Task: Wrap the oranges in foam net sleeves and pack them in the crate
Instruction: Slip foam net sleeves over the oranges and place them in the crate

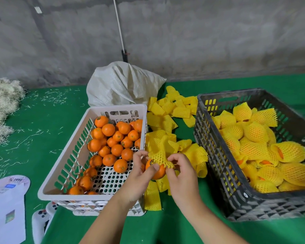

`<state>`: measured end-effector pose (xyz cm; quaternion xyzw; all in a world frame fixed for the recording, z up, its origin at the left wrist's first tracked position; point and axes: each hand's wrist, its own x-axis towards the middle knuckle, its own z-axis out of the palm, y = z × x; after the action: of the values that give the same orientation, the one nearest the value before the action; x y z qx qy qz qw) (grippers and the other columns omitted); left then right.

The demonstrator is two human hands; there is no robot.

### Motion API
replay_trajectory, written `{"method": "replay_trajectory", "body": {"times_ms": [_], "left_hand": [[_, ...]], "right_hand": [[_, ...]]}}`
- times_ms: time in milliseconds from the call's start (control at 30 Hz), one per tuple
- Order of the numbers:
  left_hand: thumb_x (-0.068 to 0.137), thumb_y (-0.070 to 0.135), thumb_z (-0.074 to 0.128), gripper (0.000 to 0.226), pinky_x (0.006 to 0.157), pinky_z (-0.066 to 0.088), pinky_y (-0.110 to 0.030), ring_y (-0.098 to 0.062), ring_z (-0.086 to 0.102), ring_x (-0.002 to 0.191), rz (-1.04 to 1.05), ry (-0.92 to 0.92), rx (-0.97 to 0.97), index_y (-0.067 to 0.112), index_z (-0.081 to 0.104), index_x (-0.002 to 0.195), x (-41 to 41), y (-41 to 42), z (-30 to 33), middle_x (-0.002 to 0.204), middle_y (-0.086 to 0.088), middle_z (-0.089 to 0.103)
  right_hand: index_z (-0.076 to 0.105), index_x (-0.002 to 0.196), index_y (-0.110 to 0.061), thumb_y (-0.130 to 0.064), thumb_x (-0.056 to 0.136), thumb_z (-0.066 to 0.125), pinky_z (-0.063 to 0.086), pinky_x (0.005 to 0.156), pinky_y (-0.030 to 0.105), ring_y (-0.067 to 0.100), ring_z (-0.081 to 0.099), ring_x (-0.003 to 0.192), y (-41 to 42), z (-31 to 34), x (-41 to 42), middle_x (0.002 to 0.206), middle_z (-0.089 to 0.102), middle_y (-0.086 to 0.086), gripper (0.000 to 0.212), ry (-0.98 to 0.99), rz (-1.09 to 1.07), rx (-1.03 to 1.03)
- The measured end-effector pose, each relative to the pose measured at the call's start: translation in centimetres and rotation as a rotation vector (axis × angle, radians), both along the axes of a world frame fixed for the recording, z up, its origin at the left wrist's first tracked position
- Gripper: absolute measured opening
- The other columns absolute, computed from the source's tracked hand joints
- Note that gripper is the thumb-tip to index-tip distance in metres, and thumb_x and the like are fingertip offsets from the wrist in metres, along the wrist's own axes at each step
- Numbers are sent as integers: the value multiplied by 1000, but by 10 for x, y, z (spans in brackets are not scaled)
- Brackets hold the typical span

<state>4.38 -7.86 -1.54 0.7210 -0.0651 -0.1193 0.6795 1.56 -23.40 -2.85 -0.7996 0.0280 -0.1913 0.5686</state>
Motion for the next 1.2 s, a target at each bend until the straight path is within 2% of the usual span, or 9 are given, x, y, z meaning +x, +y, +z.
{"method": "replay_trajectory", "body": {"times_ms": [167, 333, 467, 567, 667, 800, 933, 1067, 1200], "left_hand": [[113, 19, 37, 51, 98, 55, -26, -9, 65, 123, 44, -1, -99, 48, 32, 154, 6, 11, -11, 132, 18, 68], [103, 8, 60, 69, 119, 42, -51, -22, 55, 139, -42, 63, -115, 51, 37, 152, 10, 19, -18, 153, -2, 54], [99, 20, 74, 69, 105, 56, -41, -25, 64, 129, -91, -7, -118, 32, 38, 156, 9, 17, -20, 140, -1, 65], [96, 3, 74, 55, 85, 63, -43, -31, 71, 110, 59, -67, -139, 23, 51, 142, 7, 12, -24, 123, -6, 71], [83, -9, 82, 59, 72, 60, -30, -20, 74, 92, 170, -133, -87, 21, 57, 127, 8, 11, -25, 109, -1, 75], [78, 18, 85, 47, 69, 59, -33, -18, 71, 86, 201, -187, -50, 34, 59, 113, 7, 8, -26, 102, 2, 71], [83, 21, 82, 67, 77, 58, -48, -29, 68, 92, 62, -190, -52, 29, 48, 140, 5, 11, -27, 113, -2, 68], [89, 26, 81, 56, 79, 57, -53, -26, 66, 92, 66, -161, -110, 28, 55, 139, 5, 14, -25, 112, -8, 71], [86, 28, 77, 37, 64, 55, -34, -17, 65, 76, 146, -165, -126, 32, 63, 121, 6, 11, -25, 97, -3, 72]], "right_hand": [[58, 100, -33, -3, 85, 71, 50, 77, 22, 3, 59, 95, 13, 4, -9, 100, 59, -22, 36, -89, 100, -106], [52, 101, -33, -2, 86, 69, 49, 82, 30, 4, 53, 99, 18, 4, -4, 105, 50, -19, 39, -40, 129, -152], [50, 107, -36, -6, 92, 66, 53, 81, 35, 4, 54, 101, 7, 7, 1, 110, 51, -15, 37, 9, 51, -167], [60, 101, -26, -5, 89, 64, 52, 76, 32, 6, 57, 95, 10, 12, -3, 104, 55, -14, 24, -102, 53, -236], [63, 97, -17, -12, 84, 57, 49, 77, 28, 11, 56, 95, 21, 7, -11, 103, 55, -11, 16, -215, 74, -330], [52, 110, -28, 0, 82, 68, 52, 79, 31, 10, 54, 101, 22, -5, -11, 111, 44, -18, 43, -104, 16, -126], [43, 114, -44, -2, 86, 70, 51, 77, 20, 6, 54, 105, 21, -5, -7, 119, 42, -23, 57, -96, 5, -45], [60, 119, -24, 2, 92, 60, 44, 77, 10, -1, 53, 105, 14, 2, 4, 112, 48, -16, 38, -157, -36, -101], [71, 108, -8, 4, 89, 66, 46, 66, 14, 1, 57, 85, 16, 5, 4, 99, 57, -5, 23, -278, -74, -207]]}}
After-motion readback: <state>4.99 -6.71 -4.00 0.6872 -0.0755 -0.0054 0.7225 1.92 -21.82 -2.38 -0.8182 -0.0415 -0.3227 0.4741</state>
